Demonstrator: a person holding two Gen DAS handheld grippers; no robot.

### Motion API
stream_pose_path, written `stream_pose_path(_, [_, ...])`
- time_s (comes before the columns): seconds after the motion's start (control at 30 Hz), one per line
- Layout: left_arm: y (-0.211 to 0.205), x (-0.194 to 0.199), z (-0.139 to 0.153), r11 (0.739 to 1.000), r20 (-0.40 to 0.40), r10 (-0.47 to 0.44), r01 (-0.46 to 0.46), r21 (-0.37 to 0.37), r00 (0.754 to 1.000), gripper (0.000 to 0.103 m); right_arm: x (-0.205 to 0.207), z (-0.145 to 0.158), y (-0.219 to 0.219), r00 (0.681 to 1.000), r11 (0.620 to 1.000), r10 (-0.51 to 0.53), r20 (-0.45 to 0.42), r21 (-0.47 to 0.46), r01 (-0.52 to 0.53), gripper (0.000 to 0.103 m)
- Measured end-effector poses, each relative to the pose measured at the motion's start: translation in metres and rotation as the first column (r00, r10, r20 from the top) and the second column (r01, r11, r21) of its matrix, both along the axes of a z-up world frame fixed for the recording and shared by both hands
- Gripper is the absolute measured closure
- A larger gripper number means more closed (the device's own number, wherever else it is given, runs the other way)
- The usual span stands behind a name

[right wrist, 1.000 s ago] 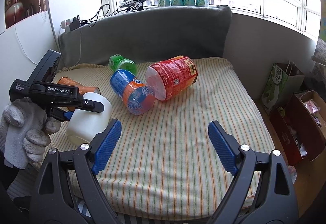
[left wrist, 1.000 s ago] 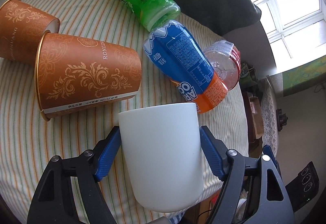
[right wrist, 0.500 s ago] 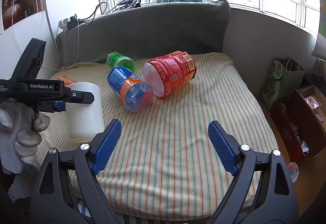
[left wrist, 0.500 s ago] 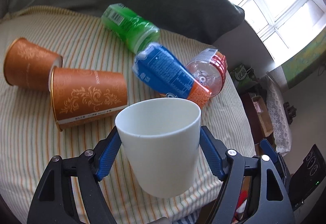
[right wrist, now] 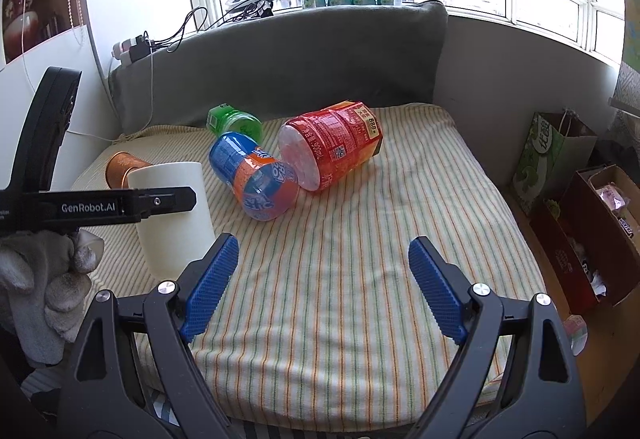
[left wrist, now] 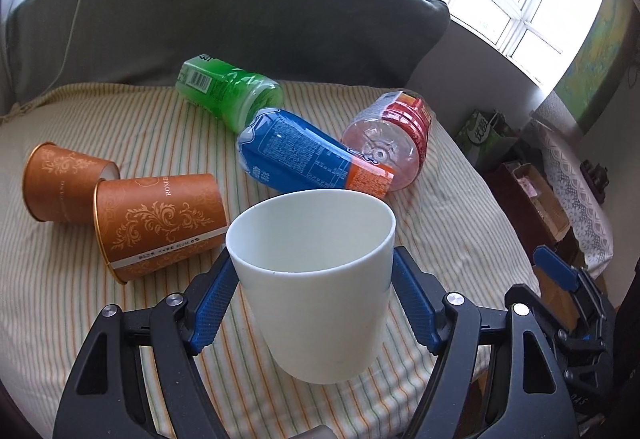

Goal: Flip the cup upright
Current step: 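Close the left gripper on the white cup while the right gripper releases it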

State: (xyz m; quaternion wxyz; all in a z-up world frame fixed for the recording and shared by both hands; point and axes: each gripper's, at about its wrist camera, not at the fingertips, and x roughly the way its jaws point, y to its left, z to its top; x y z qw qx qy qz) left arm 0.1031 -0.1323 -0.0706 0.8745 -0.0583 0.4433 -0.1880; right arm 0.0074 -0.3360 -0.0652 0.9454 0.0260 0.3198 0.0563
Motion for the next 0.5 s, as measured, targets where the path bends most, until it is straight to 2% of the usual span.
stream_pose_path(0.27, [-0.006,-0.018,0.001,0.998,0.068,-0.035,0.032,0.054,0.997,0.027,-0.002,0.001,0.0,1.0,1.0,0.003,0.003,0.002,-0.003,0.014])
stream_pose_path(0.5, [-0.002,-0.03,0.001,0.998,0.077,-0.036,0.033,0.049,0.996,0.027,-0.006,0.003,0.003,1.0,1.0,0.004,0.007,0.0,-0.004,0.014])
